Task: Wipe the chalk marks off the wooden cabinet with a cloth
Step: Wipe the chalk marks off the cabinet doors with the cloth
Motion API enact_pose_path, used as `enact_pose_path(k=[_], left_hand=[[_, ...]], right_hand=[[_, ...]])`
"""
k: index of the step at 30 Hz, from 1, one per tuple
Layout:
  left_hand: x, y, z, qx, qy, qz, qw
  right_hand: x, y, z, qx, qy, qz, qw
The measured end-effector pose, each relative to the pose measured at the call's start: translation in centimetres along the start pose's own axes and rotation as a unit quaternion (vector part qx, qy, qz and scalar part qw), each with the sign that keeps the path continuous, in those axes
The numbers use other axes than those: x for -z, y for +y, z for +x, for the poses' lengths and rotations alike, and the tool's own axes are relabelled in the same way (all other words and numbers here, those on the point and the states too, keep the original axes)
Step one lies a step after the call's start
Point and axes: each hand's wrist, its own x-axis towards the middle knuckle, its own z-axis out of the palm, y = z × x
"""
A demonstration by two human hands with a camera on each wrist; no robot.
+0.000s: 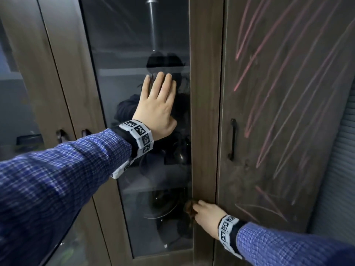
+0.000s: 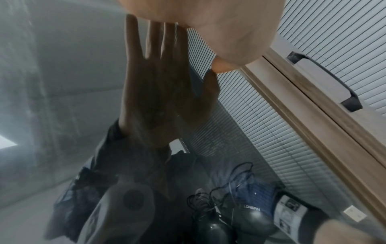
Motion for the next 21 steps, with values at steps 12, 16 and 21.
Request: enact_pose_path(k=[12, 16, 21], left_hand=[[2.9, 1.8, 4.1, -0.073, 0.057, -0.102, 0.991], [4.8, 2.1, 7.5, -0.070, 0.081, -0.119, 0.987], [5.7, 3.3, 10.3, -0.031, 0.099, -0.110, 0.989]], right_hand=[[19.9, 9.0, -4.2, -0.048, 0.220, 0.242, 0.944], [27.1, 14.3, -7.1, -0.100, 0.379, 0.307, 0.867], [31.5, 20.4, -9.7, -0.190, 0.613, 0.248, 0.726]])
